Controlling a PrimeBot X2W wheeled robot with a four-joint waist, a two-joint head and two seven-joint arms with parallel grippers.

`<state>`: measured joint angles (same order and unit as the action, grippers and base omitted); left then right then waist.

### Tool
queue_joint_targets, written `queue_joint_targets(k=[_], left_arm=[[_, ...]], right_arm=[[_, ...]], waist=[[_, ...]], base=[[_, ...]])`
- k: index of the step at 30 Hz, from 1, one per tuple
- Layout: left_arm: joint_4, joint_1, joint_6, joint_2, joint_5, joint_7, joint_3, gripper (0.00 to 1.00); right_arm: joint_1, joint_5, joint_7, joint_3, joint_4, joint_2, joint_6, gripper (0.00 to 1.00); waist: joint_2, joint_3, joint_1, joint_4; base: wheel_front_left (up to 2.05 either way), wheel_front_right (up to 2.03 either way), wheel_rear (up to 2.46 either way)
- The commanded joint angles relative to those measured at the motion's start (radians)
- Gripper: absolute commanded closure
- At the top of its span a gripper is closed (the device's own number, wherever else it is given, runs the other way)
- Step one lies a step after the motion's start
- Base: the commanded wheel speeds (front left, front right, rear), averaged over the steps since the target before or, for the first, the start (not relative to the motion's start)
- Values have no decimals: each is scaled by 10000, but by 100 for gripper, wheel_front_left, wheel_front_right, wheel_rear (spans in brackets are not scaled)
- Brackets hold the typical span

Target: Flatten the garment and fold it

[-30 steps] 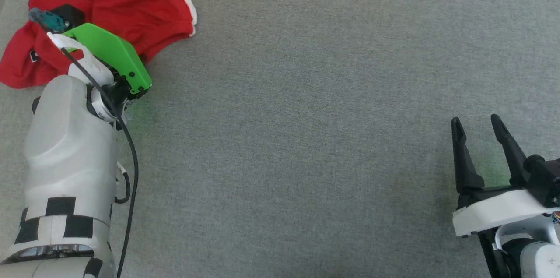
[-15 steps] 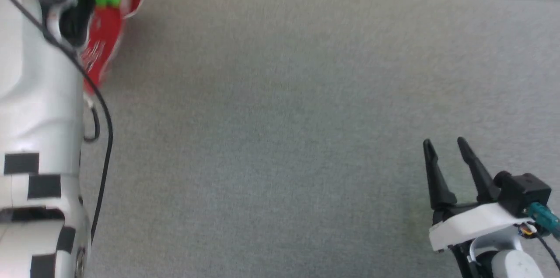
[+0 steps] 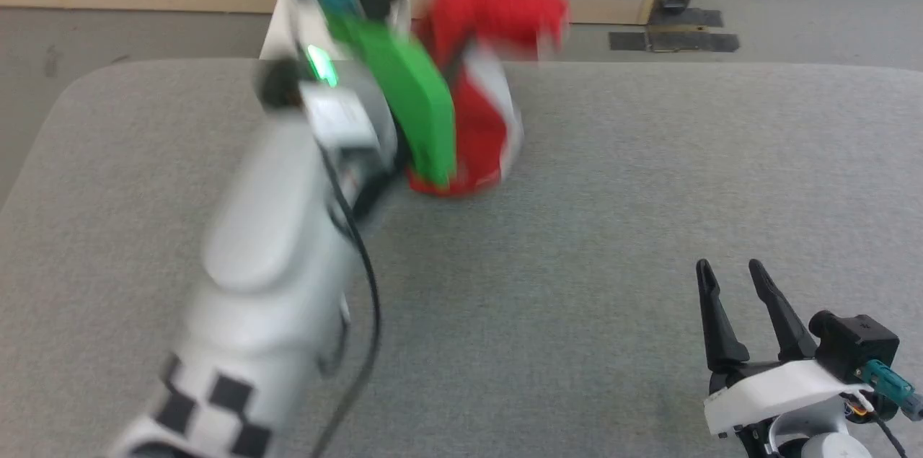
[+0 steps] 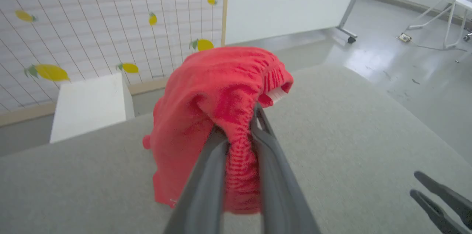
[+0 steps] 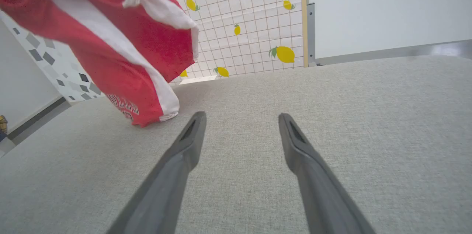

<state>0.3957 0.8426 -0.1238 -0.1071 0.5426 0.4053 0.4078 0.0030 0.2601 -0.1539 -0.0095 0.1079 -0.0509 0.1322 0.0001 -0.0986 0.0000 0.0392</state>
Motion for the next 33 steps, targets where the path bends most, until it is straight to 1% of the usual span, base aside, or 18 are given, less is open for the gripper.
queue_joint_targets(k=[1, 6, 9, 10, 11, 12, 15, 17, 19, 20, 22, 23, 25, 26, 29, 31, 33], left_arm=[[244, -841, -65, 106, 122, 58, 281, 100], [1236, -3115, 44, 450, 565, 219, 1278, 100], [1573, -3910, 202, 529, 899, 284, 1687, 100], [1566, -4075, 283, 545, 1135, 215, 1690, 98], [1511, -4129, 342, 552, 1261, 154, 1709, 29], [1361, -4132, 423, 558, 1447, -11, 1656, 0], [611, -4057, 604, 563, 2405, -560, 1248, 0], [37, -4003, 767, 565, 3001, -960, 763, 0], [-484, -4001, 990, 494, 3220, -1466, 189, 0], [-752, -4046, 1123, 302, 3150, -1808, -93, 0], [-1171, -4241, 1359, -151, 2786, -2574, -513, 0], [-1362, -4378, 1414, -549, 2276, -3095, -560, 0], [-1492, -4787, 1678, -1152, 1358, -3937, -544, 0], [-1545, -4982, 1795, -1336, 1015, -4342, -542, 0], [-1640, -5759, 2193, -1677, 241, -5643, -619, 0], [-1697, -6232, 2393, -1752, -53, -6157, -653, 0], [-1829, -6646, 2589, -1751, -303, -6415, -682, 0]], right_arm=[[71, 111, -106, 23, 60, 7, -15, 0], [70, 188, -166, 107, 168, 7, -15, 0], [66, 203, -194, 106, 180, 7, -15, 0], [71, 203, -201, 90, 186, 7, -15, 0], [77, 202, -202, 70, 191, 7, -15, 0], [85, 196, -199, 47, 199, 7, -15, 0], [112, 187, -180, 55, 230, 7, -15, 0], [132, 214, -176, 80, 261, 7, -15, 0], [161, 249, -180, 113, 300, 7, -15, 0], [183, 269, -178, 137, 321, 7, -15, 0], [230, 298, -175, 171, 349, 7, -15, 0], [265, 315, -159, 189, 366, 7, -15, 0], [340, 345, -64, 205, 407, 7, -15, 0], [376, 342, 2, 212, 428, 7, -15, 0], [536, 330, 458, 233, 554, 7, -15, 0], [582, 373, 818, 242, 573, 7, -15, 0], [507, 373, 1421, 411, 581, 7, -15, 0]], waist=[[-1, 138, 0, -383], [-1, 57, 0, -706], [-1, 26, 0, -767], [-1, 30, 0, -763], [-1, 38, 0, -742], [-1, 59, 0, -694], [-1, 177, 0, -557], [-1, 275, 0, -477], [-1, 384, 0, -410], [-1, 438, 0, -385], [-1, 519, 0, -351], [-1, 569, 0, -326], [-1, 611, 0, -283], [-1, 626, 0, -264], [-1, 709, 0, -180], [-1, 737, 0, -123], [-1, 751, 0, -64]], base=[[0, 0, 0], [0, 0, 0], [0, 0, 0], [0, 0, 0], [0, 0, 0], [0, 0, 0], [0, 0, 0], [0, 0, 0], [0, 0, 0], [0, 0, 0], [0, 0, 0], [0, 0, 0], [0, 0, 0], [0, 0, 0], [0, 0, 0], [0, 0, 0], [0, 0, 0]])
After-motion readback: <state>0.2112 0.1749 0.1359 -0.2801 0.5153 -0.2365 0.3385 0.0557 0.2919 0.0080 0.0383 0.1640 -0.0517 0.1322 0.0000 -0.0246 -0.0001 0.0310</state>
